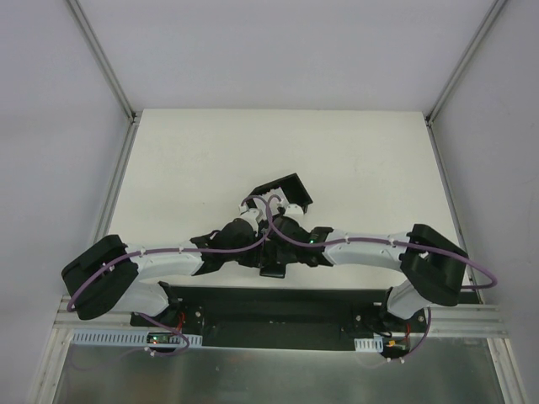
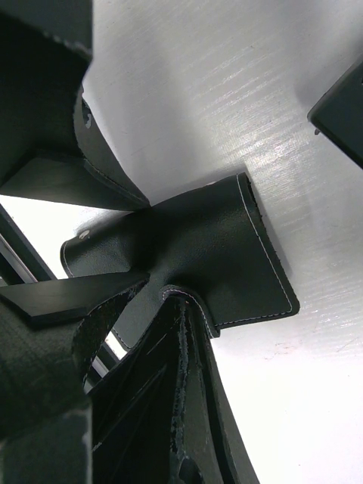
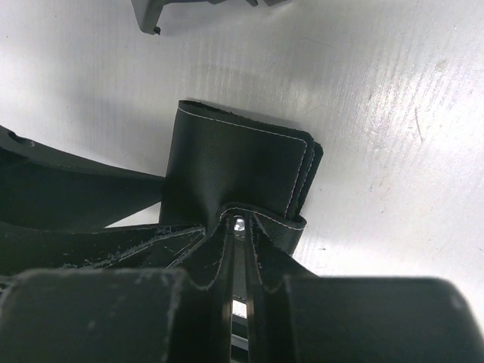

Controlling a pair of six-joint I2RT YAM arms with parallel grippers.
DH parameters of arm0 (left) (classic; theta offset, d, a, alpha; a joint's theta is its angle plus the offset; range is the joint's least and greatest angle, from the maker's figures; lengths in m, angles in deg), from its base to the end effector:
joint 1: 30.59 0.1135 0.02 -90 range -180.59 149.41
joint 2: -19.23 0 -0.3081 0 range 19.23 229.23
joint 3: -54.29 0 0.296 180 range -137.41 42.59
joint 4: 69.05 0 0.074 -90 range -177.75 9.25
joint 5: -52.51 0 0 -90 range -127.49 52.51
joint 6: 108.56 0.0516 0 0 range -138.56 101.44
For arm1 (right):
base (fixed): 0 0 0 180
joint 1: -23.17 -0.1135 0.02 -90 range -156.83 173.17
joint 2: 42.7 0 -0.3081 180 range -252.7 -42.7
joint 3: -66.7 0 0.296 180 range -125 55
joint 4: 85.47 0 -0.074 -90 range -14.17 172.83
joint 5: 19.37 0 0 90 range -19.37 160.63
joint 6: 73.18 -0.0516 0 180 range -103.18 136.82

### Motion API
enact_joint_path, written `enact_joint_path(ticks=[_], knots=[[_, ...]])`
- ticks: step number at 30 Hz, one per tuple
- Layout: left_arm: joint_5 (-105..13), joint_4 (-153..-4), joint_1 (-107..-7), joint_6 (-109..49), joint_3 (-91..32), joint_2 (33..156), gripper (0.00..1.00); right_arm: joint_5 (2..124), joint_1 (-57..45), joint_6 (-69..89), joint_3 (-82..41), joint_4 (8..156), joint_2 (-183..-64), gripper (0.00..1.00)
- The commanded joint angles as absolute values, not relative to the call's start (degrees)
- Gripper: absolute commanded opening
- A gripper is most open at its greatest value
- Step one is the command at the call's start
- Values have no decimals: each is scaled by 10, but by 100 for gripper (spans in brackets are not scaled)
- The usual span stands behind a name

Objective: Put the credit cards into the card holder
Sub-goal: Close the card holder at the center of the board.

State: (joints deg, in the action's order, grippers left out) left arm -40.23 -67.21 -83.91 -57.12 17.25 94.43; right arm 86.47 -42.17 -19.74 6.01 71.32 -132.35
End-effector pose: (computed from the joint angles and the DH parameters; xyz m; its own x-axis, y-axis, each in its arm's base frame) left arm 0.1624 -0.2222 0.1541 -0.7903 0.0188 -0.6124 0.4239 0.7385 -0.5244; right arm 0.1601 0.3149 0.1806 -0.7439 -0.2468 -0.6211 -0.4499 0.8722 0.1922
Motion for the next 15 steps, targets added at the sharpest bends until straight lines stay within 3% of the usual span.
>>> enact_joint_path(ticks=[1, 15], knots=[[-400, -678, -846, -571, 183, 934, 37, 829, -420, -210, 74, 652, -1377, 8], [-399, -677, -846, -573, 189, 931, 38, 814, -405, -199, 63, 609, -1404, 9]])
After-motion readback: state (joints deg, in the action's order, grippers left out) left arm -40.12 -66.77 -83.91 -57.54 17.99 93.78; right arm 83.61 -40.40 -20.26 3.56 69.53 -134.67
